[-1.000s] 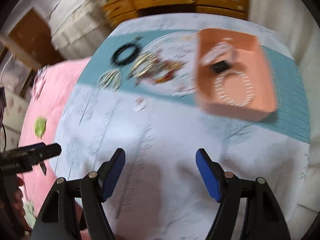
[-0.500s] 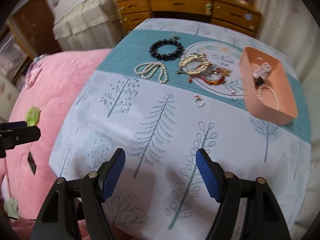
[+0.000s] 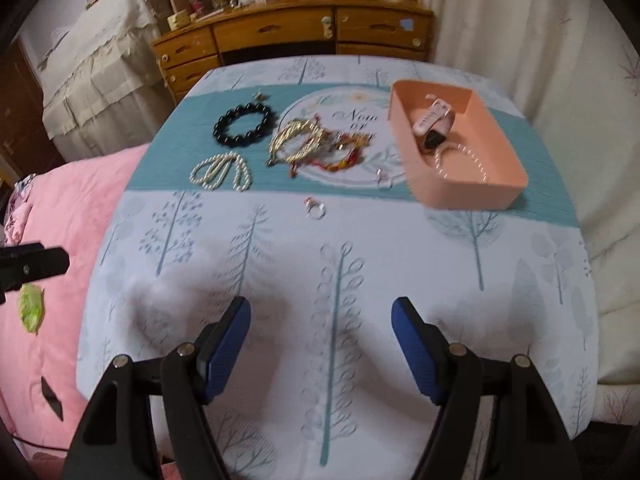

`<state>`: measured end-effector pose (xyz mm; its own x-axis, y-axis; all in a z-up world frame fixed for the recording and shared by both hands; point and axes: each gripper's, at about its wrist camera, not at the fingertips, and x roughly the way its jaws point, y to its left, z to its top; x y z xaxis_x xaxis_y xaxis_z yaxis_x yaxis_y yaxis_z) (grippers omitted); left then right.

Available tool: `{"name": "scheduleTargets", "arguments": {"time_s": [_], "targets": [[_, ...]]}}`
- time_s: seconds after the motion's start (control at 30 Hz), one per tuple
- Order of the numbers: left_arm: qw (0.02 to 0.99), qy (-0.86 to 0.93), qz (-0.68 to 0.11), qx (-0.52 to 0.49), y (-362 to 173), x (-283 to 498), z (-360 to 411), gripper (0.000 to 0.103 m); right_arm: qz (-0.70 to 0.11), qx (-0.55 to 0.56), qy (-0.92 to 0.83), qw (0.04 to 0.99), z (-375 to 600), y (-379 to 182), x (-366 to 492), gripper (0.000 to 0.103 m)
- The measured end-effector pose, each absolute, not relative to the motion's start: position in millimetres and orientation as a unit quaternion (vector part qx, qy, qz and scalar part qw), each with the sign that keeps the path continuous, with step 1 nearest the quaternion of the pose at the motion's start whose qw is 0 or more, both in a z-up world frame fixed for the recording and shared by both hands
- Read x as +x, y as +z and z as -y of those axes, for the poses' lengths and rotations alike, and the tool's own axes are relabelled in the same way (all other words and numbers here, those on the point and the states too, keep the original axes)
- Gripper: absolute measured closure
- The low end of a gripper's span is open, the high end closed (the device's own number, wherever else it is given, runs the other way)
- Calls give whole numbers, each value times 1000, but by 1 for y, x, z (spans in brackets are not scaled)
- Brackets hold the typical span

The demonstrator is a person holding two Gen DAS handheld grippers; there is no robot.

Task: Organize jewelry
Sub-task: 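Lift both tools away from the pink box, then grasp the silver red-stone ring with the right tool while the left tool grasps the pearl necklace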

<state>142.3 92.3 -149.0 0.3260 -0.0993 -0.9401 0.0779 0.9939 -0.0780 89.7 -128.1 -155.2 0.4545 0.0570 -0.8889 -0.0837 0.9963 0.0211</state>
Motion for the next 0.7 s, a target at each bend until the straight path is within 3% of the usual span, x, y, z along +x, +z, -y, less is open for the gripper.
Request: {"name": "scheduleTargets", "arguments": {"time_s": [0.33,0.5,0.7], "targets": [[813,-143,-549,129,-169,218,-43,11,-452,-145,86,876,100,-190,118,32],[789,-146,-584,124,-207,250,-30,11,-459,-146,97,871,96,-210,132,49],[788,-130,-590,117,-235,272,-29,15,-467,-122,101,870,100,-221,149,56]]}}
